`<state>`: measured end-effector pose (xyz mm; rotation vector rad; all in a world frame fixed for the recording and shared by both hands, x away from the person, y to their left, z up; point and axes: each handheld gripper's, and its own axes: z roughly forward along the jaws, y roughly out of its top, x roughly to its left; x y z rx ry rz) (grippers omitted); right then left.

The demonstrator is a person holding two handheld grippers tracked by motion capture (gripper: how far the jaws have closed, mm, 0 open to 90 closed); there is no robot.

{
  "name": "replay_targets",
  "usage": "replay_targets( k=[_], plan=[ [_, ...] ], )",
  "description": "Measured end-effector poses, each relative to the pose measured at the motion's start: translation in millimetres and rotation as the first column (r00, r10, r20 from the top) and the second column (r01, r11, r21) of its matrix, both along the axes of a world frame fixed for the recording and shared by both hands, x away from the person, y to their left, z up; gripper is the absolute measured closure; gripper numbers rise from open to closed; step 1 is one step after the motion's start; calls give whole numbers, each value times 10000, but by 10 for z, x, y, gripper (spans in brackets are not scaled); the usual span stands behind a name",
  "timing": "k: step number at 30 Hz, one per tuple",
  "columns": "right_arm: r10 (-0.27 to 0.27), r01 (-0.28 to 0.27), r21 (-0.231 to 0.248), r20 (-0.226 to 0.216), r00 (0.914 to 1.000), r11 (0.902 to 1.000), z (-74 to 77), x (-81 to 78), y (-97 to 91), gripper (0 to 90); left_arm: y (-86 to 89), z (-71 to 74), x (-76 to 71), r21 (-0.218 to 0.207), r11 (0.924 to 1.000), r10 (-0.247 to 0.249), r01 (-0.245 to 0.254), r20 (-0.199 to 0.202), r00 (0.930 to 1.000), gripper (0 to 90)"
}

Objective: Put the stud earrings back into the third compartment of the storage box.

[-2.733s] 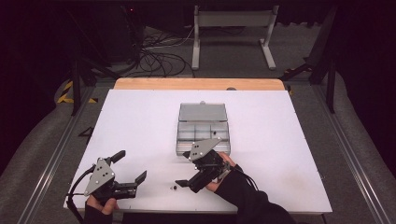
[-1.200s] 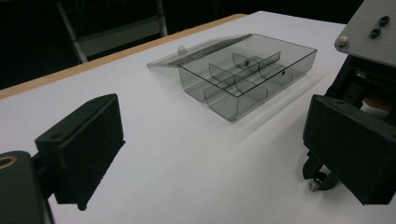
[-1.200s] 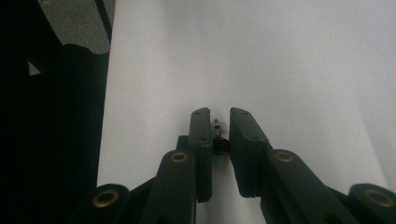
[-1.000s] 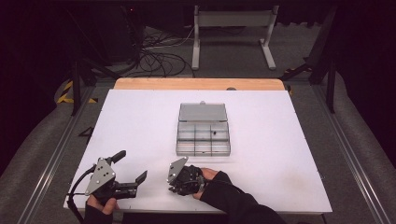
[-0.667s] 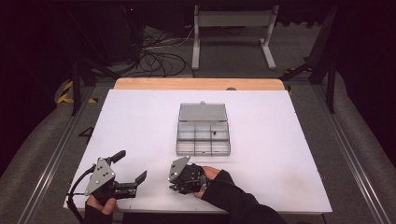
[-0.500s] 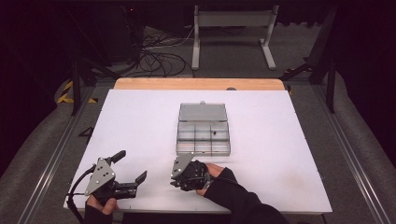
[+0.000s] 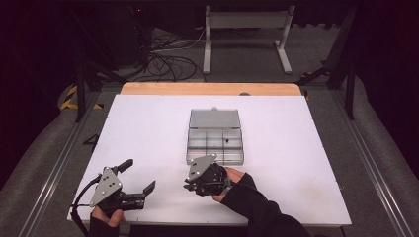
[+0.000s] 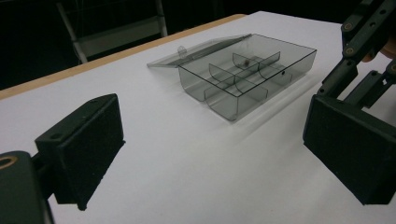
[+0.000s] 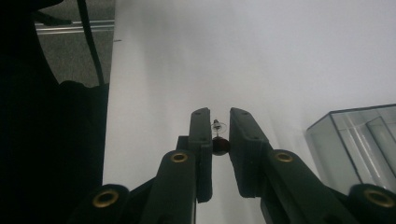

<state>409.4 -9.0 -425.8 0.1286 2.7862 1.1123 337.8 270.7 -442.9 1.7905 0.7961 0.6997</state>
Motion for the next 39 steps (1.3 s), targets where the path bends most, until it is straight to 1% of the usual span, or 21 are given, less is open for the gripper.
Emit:
replay_targets(
  k=[4,10,13,16,19,23,27,29,32,35,38,39],
  plan=[
    [-189,189,158,2,9998,9997,41,12,-43,797,-1,0,1,5,10000,-3,3,-3,10000,56],
    [-242,238,276,136,9996,9993,96,31,-92,797,-2,0,0,9,10000,1,-1,-3,10000,56],
    [-372,366,352,160,9992,9987,114,35,-107,797,-1,-1,2,4,10000,4,-4,-9,10000,56],
    [-382,374,309,252,9990,9988,133,46,-124,797,-1,0,1,5,10000,6,-6,-2,10000,56],
    [-501,491,287,339,9982,9984,163,75,-153,797,0,-1,2,1,10000,17,-17,-8,10000,56],
    [-751,746,131,477,9960,9971,224,127,-195,797,1,-1,5,4,10000,21,-21,5,10000,56],
    [-1016,1017,26,642,9927,9948,307,191,-243,797,1,-1,5,-10,10000,25,-25,0,10000,56],
    [-1158,1168,-99,715,9907,9931,340,239,-269,797,1,0,5,0,10000,24,-24,2,10000,56],
    [-1380,1396,-164,754,9876,9901,388,303,-307,797,6,0,7,22,10000,7,-7,6,10000,56],
    [-1618,1642,-236,806,9835,9861,427,359,-346,797,5,-1,8,2,10000,21,-21,-19,10000,56],
    [-1851,1878,-307,746,9799,9817,447,435,-391,797,2,-2,8,9,10000,28,-28,-12,10000,56],
    [-1986,2014,-309,772,9770,9790,449,461,-406,797,3,-2,9,28,10000,21,-21,-14,10000,56]
  ],
)
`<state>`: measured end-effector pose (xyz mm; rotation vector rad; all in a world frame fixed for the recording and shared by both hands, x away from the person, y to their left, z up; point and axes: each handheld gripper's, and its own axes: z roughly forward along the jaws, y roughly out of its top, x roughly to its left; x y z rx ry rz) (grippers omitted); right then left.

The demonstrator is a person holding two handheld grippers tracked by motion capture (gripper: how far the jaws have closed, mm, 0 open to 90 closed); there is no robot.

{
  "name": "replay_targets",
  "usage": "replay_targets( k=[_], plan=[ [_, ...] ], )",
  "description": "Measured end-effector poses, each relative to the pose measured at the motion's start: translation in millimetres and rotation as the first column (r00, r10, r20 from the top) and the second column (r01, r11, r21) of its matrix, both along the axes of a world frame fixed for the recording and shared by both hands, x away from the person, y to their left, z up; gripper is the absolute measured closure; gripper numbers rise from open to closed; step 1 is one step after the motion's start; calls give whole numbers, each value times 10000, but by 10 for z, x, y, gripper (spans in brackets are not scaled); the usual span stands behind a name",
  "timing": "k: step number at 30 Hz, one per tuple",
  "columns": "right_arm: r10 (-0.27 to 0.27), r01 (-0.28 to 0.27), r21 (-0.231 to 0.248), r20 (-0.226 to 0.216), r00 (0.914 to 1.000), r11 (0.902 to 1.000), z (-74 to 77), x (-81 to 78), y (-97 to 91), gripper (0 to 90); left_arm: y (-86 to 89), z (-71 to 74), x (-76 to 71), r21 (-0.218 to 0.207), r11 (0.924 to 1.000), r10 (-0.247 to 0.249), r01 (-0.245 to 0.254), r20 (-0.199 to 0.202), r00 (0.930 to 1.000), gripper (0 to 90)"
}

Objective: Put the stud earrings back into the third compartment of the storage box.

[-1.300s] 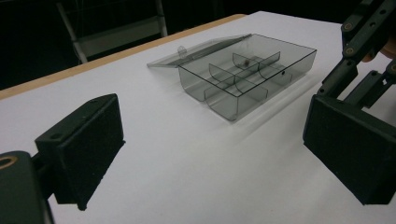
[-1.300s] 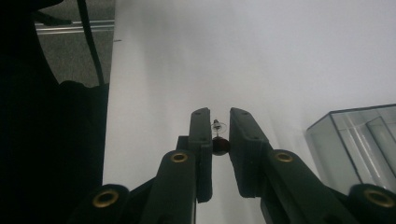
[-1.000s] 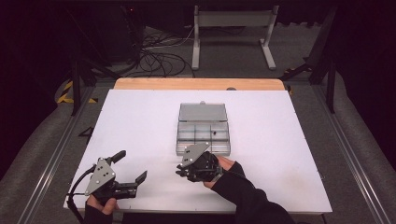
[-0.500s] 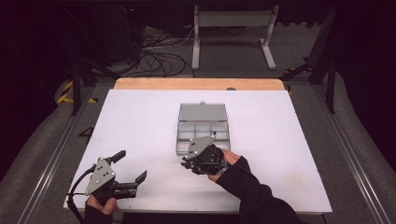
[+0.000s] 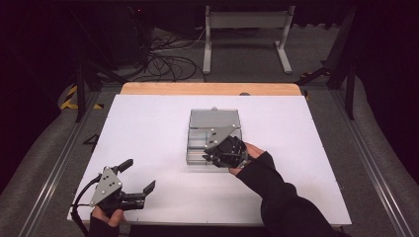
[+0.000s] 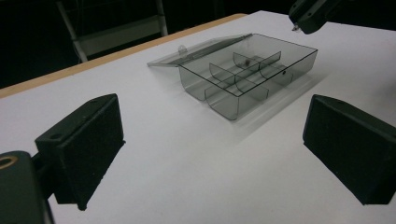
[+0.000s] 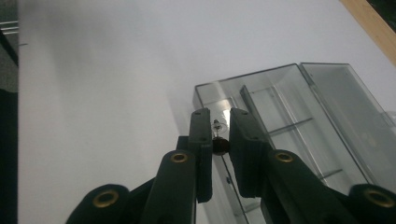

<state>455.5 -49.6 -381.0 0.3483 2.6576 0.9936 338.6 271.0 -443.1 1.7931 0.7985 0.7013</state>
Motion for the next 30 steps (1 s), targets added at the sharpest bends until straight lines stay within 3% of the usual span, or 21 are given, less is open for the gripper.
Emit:
replay_targets(
  k=[13,23,30],
  plan=[
    [-1288,1288,-18,-329,9911,9917,-36,342,-245,797,5,-2,5,-1,10000,14,-14,-22,10000,56],
    [-2292,2296,-70,-944,9688,9733,-151,628,-425,796,5,-3,6,-25,10000,28,-28,-20,10000,56],
    [-2753,2722,-416,-1263,9530,9613,-287,795,-475,795,5,-3,5,-21,10000,17,-17,-20,10000,56]
  ],
)
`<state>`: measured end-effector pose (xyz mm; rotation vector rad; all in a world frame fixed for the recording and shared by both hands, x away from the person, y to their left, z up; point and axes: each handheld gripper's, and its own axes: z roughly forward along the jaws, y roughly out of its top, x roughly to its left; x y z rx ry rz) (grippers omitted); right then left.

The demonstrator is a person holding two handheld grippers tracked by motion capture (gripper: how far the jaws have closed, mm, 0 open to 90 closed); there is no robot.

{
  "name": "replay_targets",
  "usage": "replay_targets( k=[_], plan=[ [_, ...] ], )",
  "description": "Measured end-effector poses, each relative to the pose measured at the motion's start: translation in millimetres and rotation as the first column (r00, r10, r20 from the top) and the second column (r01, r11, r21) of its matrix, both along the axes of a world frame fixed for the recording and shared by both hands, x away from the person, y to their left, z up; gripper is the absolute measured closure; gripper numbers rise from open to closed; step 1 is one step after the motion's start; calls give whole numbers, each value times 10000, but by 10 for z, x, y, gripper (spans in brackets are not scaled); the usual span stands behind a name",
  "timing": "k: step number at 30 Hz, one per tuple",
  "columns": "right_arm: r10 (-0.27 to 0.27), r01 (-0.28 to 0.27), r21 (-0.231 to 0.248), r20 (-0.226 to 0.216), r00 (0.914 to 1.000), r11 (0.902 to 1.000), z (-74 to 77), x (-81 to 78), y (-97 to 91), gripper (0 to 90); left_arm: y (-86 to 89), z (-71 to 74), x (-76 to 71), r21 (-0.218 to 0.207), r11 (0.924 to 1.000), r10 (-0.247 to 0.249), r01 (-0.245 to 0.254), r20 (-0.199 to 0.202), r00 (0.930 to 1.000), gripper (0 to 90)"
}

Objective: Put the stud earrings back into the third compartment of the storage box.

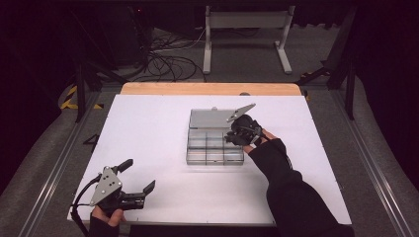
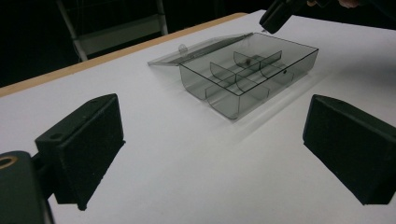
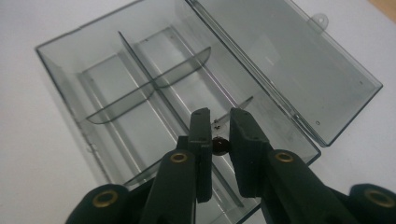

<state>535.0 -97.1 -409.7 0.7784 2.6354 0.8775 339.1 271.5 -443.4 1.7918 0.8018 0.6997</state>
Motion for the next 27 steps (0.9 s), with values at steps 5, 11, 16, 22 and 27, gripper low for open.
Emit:
replay_targets(
  k=[5,11,16,22,27],
  plan=[
    [-388,380,-283,-288,9988,9989,-116,121,-21,794,2,-1,1,-4,10000,5,-5,-23,10000,56],
    [-688,653,-498,-708,9951,9966,-240,238,-56,792,4,-1,3,-17,10000,-3,3,-18,10000,56],
    [-720,669,-569,-929,9931,9961,-293,270,-64,714,1,-3,4,-26,10000,0,0,-28,10000,56],
    [-522,523,-11,-785,9955,9986,-210,209,-125,645,2,-2,8,35,10000,-19,19,3,10000,56],
    [-402,425,763,-315,9987,9962,-84,62,-246,502,1,0,9,71,10000,-31,31,-9,10000,56]
  ],
)
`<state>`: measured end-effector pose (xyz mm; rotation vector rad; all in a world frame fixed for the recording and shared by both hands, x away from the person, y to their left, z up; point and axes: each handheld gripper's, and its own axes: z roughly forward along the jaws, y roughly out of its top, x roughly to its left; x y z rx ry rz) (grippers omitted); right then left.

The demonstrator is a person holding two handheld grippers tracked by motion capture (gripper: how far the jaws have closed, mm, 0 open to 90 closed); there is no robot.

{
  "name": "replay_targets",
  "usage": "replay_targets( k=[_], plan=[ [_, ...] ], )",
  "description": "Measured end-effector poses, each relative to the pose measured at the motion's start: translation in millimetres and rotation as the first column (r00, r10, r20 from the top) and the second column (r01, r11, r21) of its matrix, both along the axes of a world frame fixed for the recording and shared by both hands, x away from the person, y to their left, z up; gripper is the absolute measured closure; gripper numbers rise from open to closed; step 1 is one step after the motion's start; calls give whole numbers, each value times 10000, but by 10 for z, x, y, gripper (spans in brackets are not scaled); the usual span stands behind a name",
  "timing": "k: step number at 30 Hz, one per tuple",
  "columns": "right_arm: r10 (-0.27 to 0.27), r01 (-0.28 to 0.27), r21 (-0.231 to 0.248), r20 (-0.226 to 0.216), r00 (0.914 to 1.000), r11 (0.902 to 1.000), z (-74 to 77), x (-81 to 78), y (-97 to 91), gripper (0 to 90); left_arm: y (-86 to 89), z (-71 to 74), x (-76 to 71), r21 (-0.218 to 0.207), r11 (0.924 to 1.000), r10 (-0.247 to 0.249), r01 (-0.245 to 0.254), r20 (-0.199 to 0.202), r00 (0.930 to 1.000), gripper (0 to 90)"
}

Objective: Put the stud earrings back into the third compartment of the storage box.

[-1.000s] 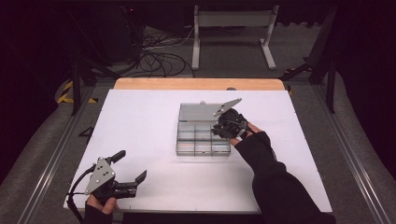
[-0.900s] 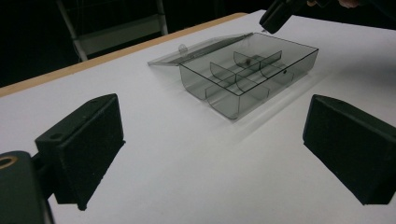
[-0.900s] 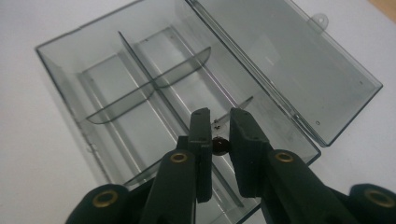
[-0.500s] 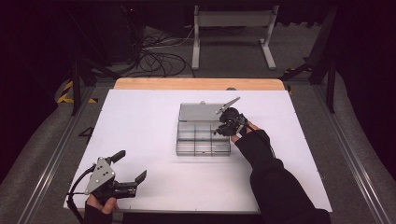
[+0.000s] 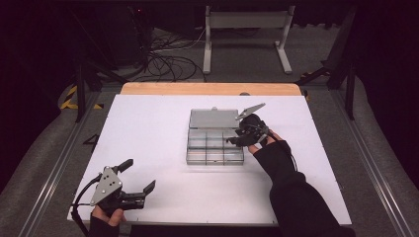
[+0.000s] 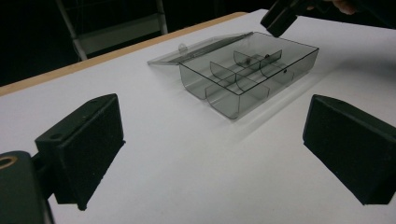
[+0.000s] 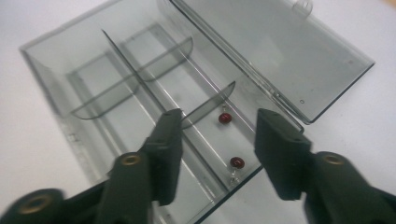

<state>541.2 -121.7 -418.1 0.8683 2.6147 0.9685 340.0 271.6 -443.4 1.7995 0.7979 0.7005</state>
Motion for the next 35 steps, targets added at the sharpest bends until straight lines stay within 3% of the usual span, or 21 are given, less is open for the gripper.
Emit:
replay_targets(
  k=[3,7,12,17,21,23,27,31,35],
  plan=[
    [79,-98,567,349,9994,9983,92,-134,-102,390,-4,-7,-1,13,10000,-7,7,-42,10000,56],
    [176,-266,1077,840,9963,9938,214,-331,-226,306,-11,-5,-6,-27,10000,15,-15,-42,10000,56],
    [193,-372,1335,1326,9910,9903,300,-547,-342,169,-19,-8,-1,-40,10000,15,-16,-73,10000,56],
    [144,-423,1694,1629,9865,9846,285,-736,-494,39,-19,-9,-1,-23,10000,8,-8,-68,10000,56],
    [199,-639,2373,1832,9829,9693,197,-887,-665,0,-25,-9,-5,-62,10000,1,-1,-60,10000,56],
    [188,-631,2429,1806,9834,9680,122,-971,-750,0,-25,-5,-5,13,10000,-22,22,-27,10000,56],
    [175,-638,2579,1781,9838,9641,-93,-1137,-941,0,-34,-4,-8,31,10000,-25,25,-24,10000,57],
    [25,-489,3023,1520,9884,9520,-326,-1262,-1122,0,-41,2,-16,96,9999,-55,55,-5,10000,56],
    [-132,-273,2935,1352,9907,9556,-474,-1302,-1198,0,-43,10,-21,163,9999,-59,59,16,10000,56]
  ],
)
